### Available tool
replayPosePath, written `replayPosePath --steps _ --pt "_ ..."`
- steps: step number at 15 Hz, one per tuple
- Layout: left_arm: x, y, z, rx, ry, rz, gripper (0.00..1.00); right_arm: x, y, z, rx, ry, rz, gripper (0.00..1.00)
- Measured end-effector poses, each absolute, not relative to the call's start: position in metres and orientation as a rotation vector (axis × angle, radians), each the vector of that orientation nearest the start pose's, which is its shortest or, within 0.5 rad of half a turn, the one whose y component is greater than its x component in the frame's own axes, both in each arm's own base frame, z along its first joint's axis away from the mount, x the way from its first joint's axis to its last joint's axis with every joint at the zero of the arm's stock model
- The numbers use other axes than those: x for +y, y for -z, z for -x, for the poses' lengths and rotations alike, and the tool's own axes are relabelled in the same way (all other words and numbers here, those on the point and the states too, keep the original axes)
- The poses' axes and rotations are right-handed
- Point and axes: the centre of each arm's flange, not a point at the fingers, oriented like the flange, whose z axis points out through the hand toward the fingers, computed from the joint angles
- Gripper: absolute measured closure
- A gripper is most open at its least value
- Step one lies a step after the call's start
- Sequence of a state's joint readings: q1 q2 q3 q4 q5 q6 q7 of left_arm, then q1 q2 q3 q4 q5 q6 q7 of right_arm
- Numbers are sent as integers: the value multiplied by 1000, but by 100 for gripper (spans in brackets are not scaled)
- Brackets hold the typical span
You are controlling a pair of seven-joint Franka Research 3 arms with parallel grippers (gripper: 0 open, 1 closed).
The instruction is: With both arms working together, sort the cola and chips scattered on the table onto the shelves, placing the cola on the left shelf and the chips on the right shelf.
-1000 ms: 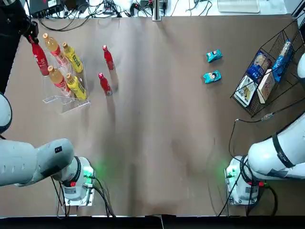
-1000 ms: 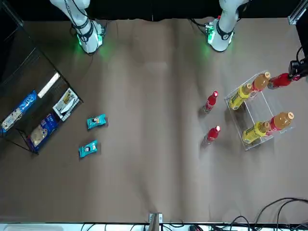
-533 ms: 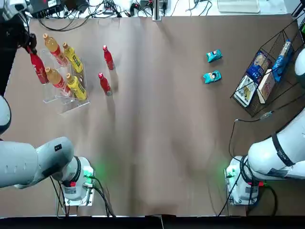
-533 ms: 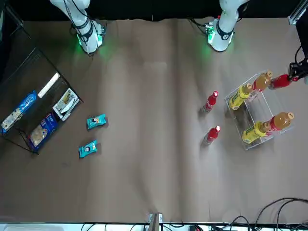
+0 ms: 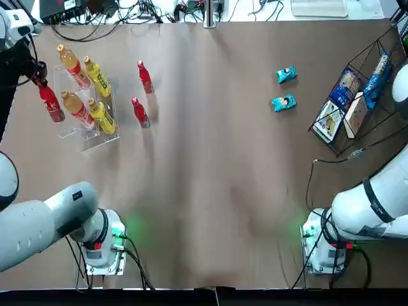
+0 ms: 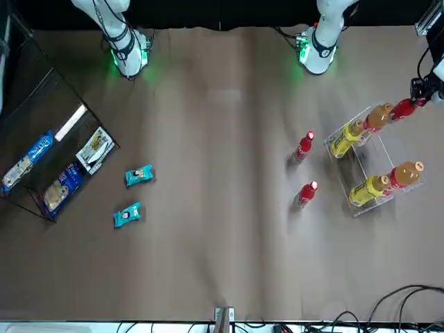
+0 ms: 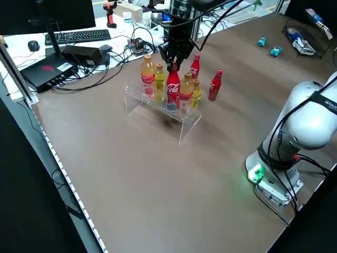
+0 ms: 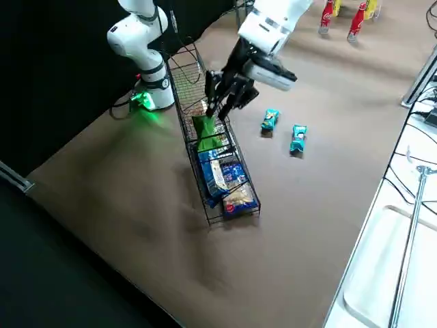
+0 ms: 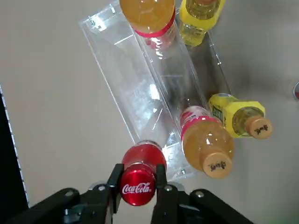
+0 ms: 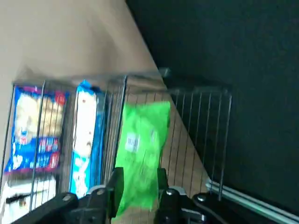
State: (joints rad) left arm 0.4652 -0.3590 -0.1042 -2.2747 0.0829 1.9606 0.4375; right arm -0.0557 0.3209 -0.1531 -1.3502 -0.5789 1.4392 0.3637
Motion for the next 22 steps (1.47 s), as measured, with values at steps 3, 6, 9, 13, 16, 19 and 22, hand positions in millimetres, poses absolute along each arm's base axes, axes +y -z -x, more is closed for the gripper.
replayPosePath --steps 3,6,9,13,16,19,22 --pt "155 -497 -418 148 -10 3041 68 -134 -551 -608 -657 279 -2392 63" --pt "154 -482 -416 139 -26 3064 68 -123 -550 -608 -643 286 -2410 63" --pt "154 -483 -416 137 -18 3066 68 -118 -545 -608 -674 314 -2495 63" --pt "152 -489 -420 149 3 3057 42 -94 -527 -613 -871 351 -2661 63" --pt "150 -511 -425 153 34 3046 15 -80 -499 -631 -1021 304 -2705 58" --pt "144 -544 -432 169 53 3035 0 -44 -443 -655 -1160 268 -2664 56" --pt "72 -545 -465 255 31 3012 0 10 -363 -683 -1379 244 -2600 54"
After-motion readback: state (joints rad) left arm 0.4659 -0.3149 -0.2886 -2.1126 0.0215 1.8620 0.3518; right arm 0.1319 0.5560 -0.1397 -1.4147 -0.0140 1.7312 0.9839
